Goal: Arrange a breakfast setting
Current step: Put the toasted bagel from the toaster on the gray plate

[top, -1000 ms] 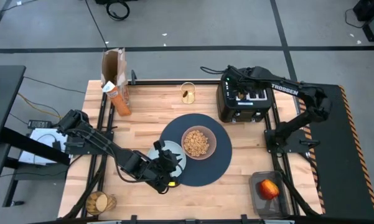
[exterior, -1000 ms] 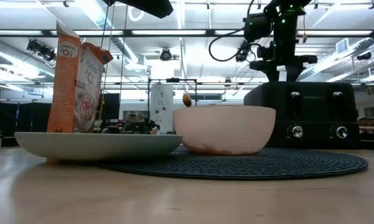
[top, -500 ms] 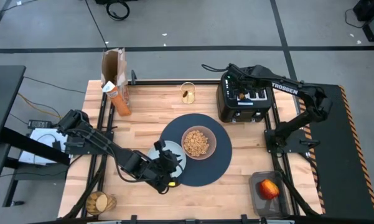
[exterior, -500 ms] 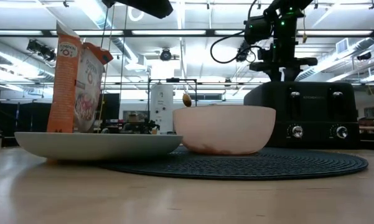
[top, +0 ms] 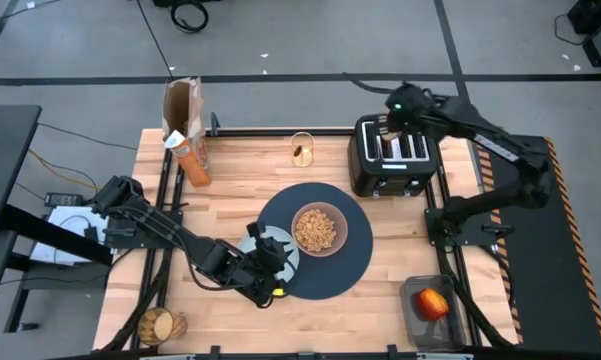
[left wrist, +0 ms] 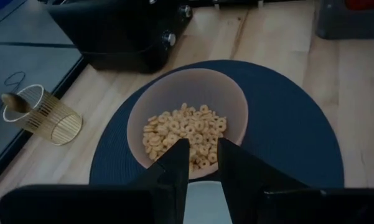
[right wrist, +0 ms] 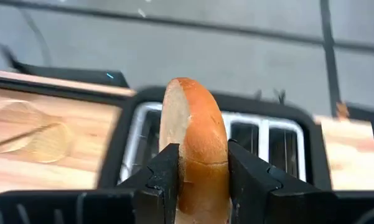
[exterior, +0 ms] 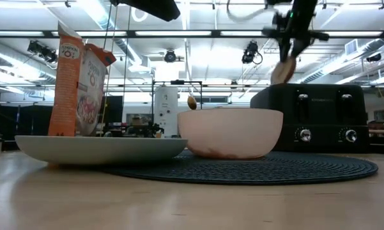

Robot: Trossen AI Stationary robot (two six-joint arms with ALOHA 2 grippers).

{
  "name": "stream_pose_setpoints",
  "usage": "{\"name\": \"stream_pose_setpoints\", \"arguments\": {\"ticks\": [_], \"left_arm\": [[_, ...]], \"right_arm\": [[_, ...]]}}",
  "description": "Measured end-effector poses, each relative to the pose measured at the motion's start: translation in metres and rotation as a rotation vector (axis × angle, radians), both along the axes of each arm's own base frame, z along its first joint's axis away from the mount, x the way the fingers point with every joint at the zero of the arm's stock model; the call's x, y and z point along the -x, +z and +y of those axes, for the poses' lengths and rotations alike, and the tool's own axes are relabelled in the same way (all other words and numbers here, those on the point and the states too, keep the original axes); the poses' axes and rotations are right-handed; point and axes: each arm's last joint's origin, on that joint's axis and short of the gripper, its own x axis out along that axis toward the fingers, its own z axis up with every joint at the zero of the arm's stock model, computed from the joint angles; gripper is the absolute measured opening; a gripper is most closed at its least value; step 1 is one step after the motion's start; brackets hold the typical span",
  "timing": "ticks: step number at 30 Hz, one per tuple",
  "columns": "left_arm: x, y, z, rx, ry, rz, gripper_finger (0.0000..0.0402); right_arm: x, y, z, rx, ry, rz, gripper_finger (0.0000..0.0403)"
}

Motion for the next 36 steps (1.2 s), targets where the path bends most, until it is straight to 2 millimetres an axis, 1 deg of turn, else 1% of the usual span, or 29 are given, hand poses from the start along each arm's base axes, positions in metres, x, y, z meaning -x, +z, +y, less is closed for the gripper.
{"name": "stream_pose_setpoints", "arguments": {"ticks": [3,6,9,11,14,16,18,21,24,26,28,30,32,34,36], "left_arm": [[0.001,0.0,0.001,-0.017,0.017,0.001,0.0114],[0.003,-0.001,0.003,-0.045,0.057,-0.004,0.0139],[0.009,-0.005,0.007,-0.048,0.154,-0.029,0.0165],[0.017,-0.017,0.007,-0.057,0.23,-0.086,0.0177],[0.029,-0.041,0.006,-0.038,0.29,-0.163,0.0188],[0.033,-0.053,0.004,0.006,0.296,-0.204,0.019],[0.036,-0.063,0.002,0.039,0.285,-0.224,0.0191],[0.036,-0.071,-0.003,0.1,0.239,-0.251,0.0192],[0.033,-0.076,-0.01,0.166,0.113,-0.215,0.02],[0.031,-0.071,-0.016,0.204,-0.001,-0.207,0.021],[0.031,-0.061,-0.021,0.214,-0.112,-0.191,0.0224],[0.033,-0.047,-0.023,0.195,-0.192,-0.2,0.0238],[0.035,-0.027,-0.025,0.188,-0.247,-0.271,0.0253],[0.035,-0.014,-0.023,0.177,-0.269,-0.328,0.0266],[0.031,-0.014,-0.022,0.147,-0.278,-0.338,0.0271]], "right_arm": [[0.008,0.023,0.017,0.085,0.063,-0.037,0.0121],[0.017,0.037,0.037,0.159,0.139,-0.063,0.0119],[0.02,0.041,0.06,0.192,0.261,-0.077,0.0118],[0.019,0.036,0.078,0.196,0.376,-0.075,0.0118],[0.01,0.018,0.106,0.197,0.557,-0.105,0.0118],[0.001,0.0,0.125,0.202,0.686,-0.128,0.0118],[-0.011,-0.019,0.144,0.22,0.815,-0.186,0.0118],[-0.032,-0.049,0.172,0.246,1.021,-0.311,0.0118],[-0.05,-0.075,0.199,0.287,1.204,-0.448,0.0116],[-0.057,-0.088,0.215,0.323,1.303,-0.511,0.0114],[-0.063,-0.096,0.228,0.367,1.374,-0.531,0.0113],[-0.068,-0.101,0.24,0.437,1.454,-0.514,0.0112],[-0.073,-0.104,0.252,0.523,1.521,-0.509,0.0112],[-0.077,-0.108,0.263,0.598,1.532,-0.514,0.0112],[-0.081,-0.109,0.27,0.674,1.502,-0.534,0.0112]]}}
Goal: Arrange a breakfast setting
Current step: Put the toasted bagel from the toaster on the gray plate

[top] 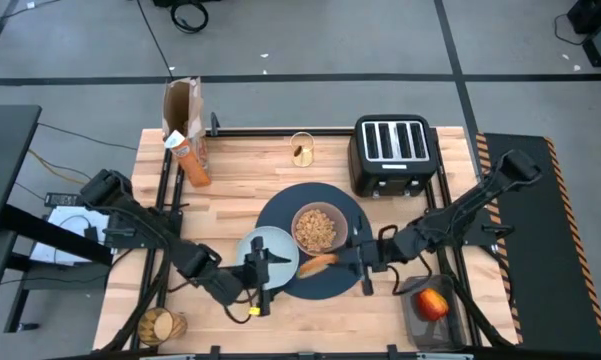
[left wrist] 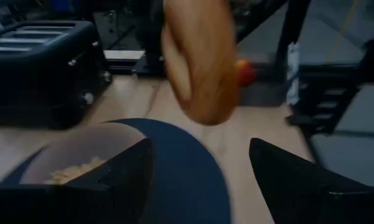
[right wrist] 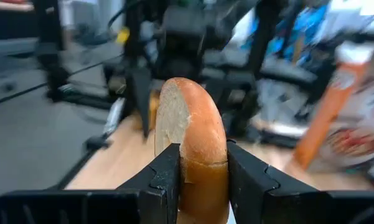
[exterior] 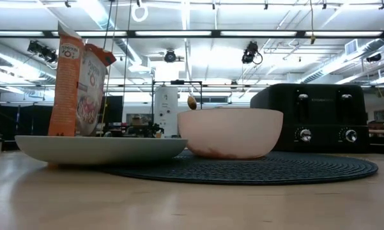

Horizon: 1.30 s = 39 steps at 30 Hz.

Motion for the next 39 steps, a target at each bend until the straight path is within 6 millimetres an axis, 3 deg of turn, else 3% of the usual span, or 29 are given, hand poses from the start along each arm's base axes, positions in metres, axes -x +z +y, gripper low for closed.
{"name": "stream_pose_setpoints", "arguments": {"ticks": [7,12,17,24,27,33,39], "left_arm": [[-0.014,-0.004,0.013,-0.053,0.037,-0.009,0.0261],[-0.019,0.004,0.017,-0.048,0.046,-0.08,0.024],[-0.02,0.009,0.016,-0.03,0.048,-0.121,0.0182],[-0.02,0.009,0.017,-0.021,0.056,-0.124,0.0064],[-0.02,0.009,0.017,-0.023,0.055,-0.124,0.0054],[-0.013,0.013,0.019,-0.073,0.029,-0.081,0.0053],[0.026,0.04,0.028,-0.042,-0.014,0.006,0.0057]], "right_arm": [[-0.014,-0.006,0.009,0.047,-0.083,-0.13,0.0112],[-0.018,-0.012,0.009,0.049,-0.117,-0.138,0.0112],[-0.018,-0.012,0.008,0.057,-0.171,-0.139,0.0112],[-0.018,-0.011,0.008,0.047,-0.175,-0.145,0.0112],[-0.018,-0.011,0.008,0.049,-0.176,-0.146,0.0118],[-0.011,-0.004,0.012,0.036,-0.15,-0.167,0.0176],[0.02,0.025,0.022,0.025,-0.194,-0.221,0.0245]]}}
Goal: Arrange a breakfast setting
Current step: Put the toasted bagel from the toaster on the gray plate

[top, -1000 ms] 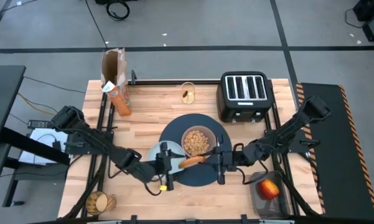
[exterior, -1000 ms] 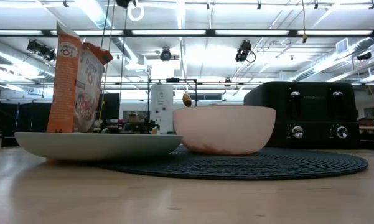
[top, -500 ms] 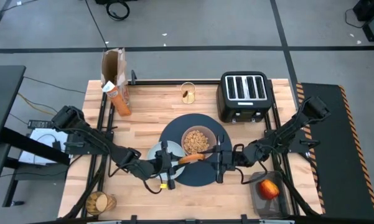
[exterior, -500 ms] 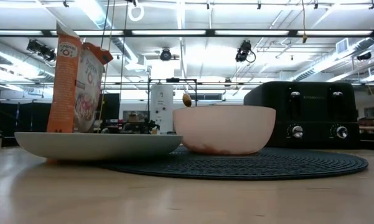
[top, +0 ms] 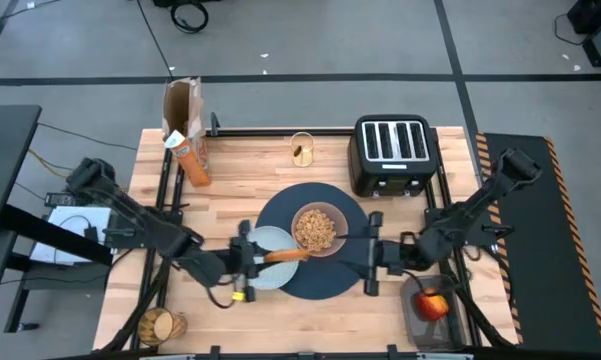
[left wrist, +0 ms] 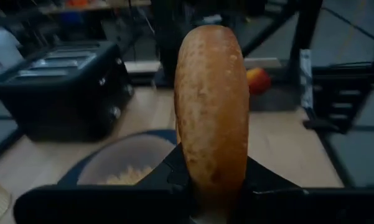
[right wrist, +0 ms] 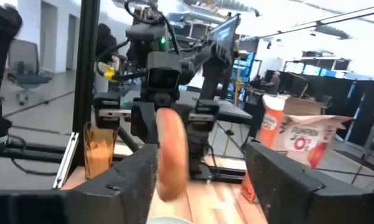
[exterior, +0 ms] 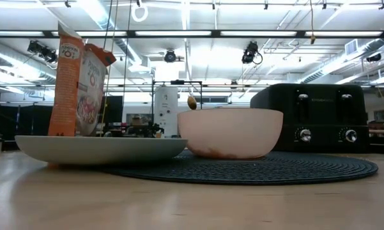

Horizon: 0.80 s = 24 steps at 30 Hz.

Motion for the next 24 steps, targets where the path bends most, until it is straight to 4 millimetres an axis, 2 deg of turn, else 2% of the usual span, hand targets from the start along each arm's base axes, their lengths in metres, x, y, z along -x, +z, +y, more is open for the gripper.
{"name": "stream_pose_setpoints", "arguments": {"ticks": [3,5,9,12,15,19,24], "left_arm": [[0.025,0.006,0.006,0.09,-0.074,0.115,0.0054],[0.037,0.001,0.011,0.185,-0.087,0.235,0.0054],[0.045,-0.015,0.024,0.357,0.059,0.423,0.0054],[0.037,-0.028,0.041,0.517,0.253,0.514,0.0053],[0.028,-0.04,0.056,0.582,0.351,0.592,0.0053],[0.009,-0.046,0.07,0.641,0.332,0.619,0.0053],[-0.013,-0.061,0.077,0.671,0.235,0.677,0.0053]], "right_arm": [[0.013,0.01,0.002,-0.003,-0.012,-0.003,0.0265],[0.017,0.01,0.004,0.005,-0.016,0.019,0.0271],[0.018,0.007,0.005,-0.036,-0.028,0.04,0.0272],[0.014,0.0,0.006,-0.047,-0.042,0.061,0.0268],[0.01,-0.006,0.007,-0.037,-0.05,0.077,0.0266],[0.007,-0.011,0.009,-0.062,-0.049,0.093,0.0266],[0.008,-0.016,0.01,-0.09,-0.041,0.123,0.0264]]}}
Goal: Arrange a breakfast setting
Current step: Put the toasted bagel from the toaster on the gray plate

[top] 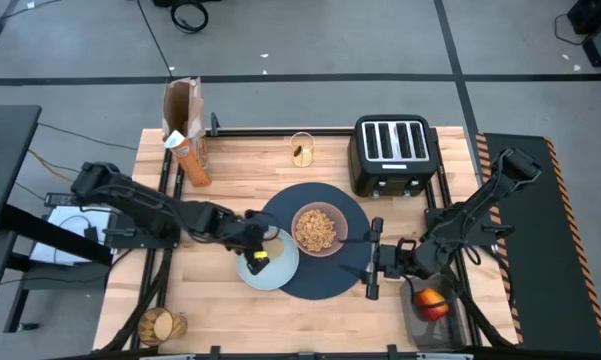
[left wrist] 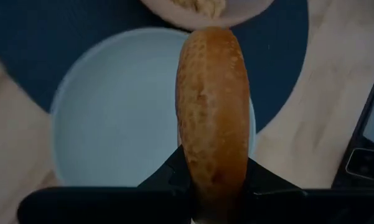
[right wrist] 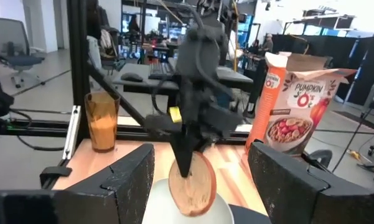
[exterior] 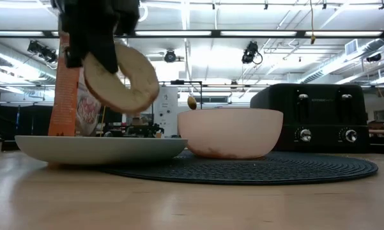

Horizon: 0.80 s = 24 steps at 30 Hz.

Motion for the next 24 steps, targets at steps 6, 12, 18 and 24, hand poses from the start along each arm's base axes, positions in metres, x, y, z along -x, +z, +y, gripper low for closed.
{"name": "stream_pose_setpoints", "arguments": {"ticks": [6,12,18,24], "left_arm": [[-0.02,-0.028,0.002,0.033,-0.042,0.064,0.0053],[-0.029,-0.039,0.008,0.038,-0.02,0.081,0.0057],[-0.031,-0.038,0.007,0.047,-0.023,0.056,0.0059],[-0.033,-0.037,0.005,0.054,-0.029,0.031,0.0061]], "right_arm": [[0.002,-0.002,0.002,-0.005,0.01,0.015,0.0264],[0.002,-0.003,0.002,-0.004,0.011,0.021,0.0263],[0.002,-0.003,0.002,-0.005,0.011,0.025,0.0262],[0.001,-0.003,0.002,-0.006,0.009,0.025,0.0262]]}}
